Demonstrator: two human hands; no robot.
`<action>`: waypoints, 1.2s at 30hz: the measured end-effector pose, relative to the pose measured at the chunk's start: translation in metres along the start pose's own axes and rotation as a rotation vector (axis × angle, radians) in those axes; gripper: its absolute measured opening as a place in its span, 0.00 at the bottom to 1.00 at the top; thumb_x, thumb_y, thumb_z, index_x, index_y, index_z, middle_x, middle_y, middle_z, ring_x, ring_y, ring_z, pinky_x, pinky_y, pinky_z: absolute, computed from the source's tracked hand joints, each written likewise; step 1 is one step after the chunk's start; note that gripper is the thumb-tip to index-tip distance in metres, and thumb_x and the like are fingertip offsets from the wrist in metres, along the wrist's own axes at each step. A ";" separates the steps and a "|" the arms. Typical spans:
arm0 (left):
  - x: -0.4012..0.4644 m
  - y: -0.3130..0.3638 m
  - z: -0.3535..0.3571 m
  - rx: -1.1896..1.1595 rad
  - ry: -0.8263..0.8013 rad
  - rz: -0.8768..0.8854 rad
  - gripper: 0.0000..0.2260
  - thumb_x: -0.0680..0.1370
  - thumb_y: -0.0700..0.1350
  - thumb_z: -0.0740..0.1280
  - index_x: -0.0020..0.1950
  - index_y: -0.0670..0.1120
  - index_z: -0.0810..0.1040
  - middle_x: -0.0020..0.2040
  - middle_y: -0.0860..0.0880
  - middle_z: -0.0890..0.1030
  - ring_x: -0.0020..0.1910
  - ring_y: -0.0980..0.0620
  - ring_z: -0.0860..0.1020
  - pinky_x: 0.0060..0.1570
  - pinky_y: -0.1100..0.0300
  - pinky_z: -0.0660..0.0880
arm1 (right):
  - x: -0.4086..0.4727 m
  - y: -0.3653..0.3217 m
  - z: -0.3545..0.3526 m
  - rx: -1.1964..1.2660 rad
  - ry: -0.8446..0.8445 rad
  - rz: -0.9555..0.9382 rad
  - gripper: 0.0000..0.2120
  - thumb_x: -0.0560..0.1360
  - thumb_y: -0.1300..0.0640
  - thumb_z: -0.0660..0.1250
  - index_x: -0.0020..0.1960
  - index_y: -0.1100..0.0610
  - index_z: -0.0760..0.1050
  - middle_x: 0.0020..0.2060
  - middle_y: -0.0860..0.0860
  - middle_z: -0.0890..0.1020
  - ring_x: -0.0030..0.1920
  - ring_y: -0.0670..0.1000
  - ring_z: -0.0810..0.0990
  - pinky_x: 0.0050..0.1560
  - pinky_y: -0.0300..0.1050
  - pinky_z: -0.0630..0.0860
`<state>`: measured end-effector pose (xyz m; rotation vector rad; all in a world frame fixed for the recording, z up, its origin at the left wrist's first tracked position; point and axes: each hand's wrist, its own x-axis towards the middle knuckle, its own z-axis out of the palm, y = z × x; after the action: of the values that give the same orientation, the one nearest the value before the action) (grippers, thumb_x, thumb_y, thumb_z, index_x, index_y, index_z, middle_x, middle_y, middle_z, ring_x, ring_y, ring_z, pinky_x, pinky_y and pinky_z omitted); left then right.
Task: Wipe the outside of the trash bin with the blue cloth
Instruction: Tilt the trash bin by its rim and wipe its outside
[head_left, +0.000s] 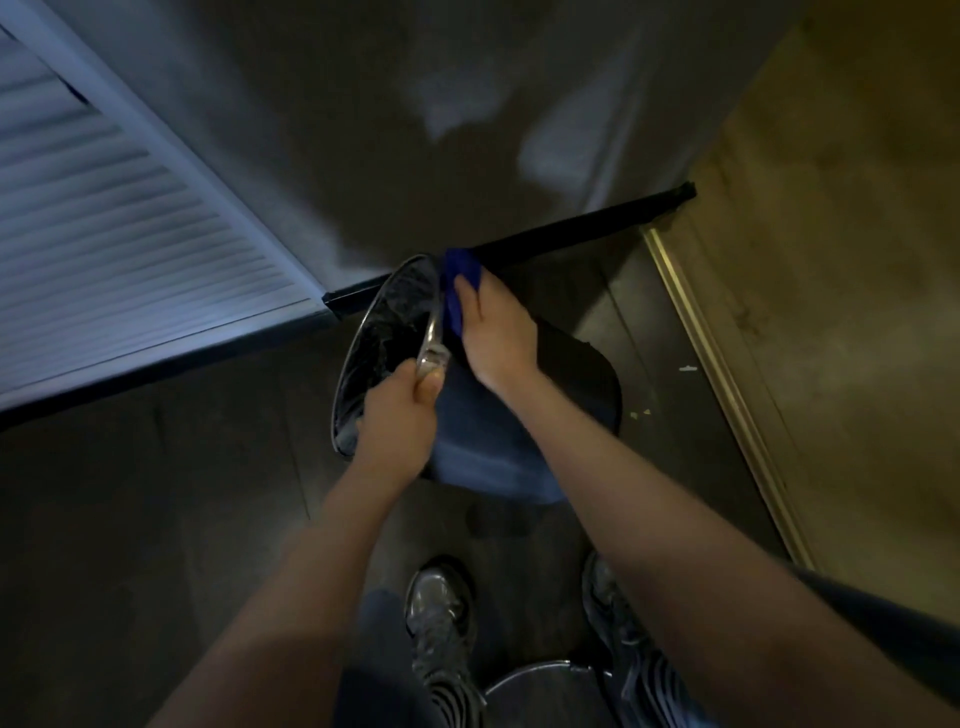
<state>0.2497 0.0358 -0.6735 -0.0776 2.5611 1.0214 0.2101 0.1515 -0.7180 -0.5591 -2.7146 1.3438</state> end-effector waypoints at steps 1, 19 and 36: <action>0.003 0.001 -0.001 -0.031 0.008 -0.020 0.08 0.79 0.41 0.58 0.47 0.38 0.74 0.40 0.45 0.73 0.42 0.49 0.71 0.37 0.61 0.60 | -0.017 0.002 0.003 -0.030 0.066 -0.061 0.17 0.79 0.51 0.53 0.62 0.58 0.71 0.55 0.56 0.80 0.54 0.56 0.77 0.50 0.44 0.70; 0.017 0.010 -0.006 -0.088 -0.043 -0.130 0.12 0.79 0.46 0.57 0.53 0.40 0.74 0.53 0.38 0.77 0.54 0.40 0.75 0.59 0.47 0.70 | -0.062 0.031 0.016 0.098 0.440 0.141 0.20 0.74 0.56 0.55 0.63 0.63 0.71 0.62 0.61 0.76 0.64 0.59 0.73 0.66 0.49 0.65; -0.011 -0.016 -0.021 0.016 -0.163 -0.065 0.10 0.78 0.42 0.60 0.45 0.37 0.75 0.44 0.39 0.79 0.46 0.44 0.77 0.47 0.55 0.71 | -0.026 0.098 -0.024 -0.076 0.185 0.310 0.20 0.80 0.55 0.52 0.70 0.60 0.63 0.71 0.56 0.66 0.71 0.54 0.63 0.70 0.44 0.57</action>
<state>0.2558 0.0087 -0.6662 -0.0697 2.4033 0.9431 0.2680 0.2153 -0.7772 -1.0903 -2.6140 1.1763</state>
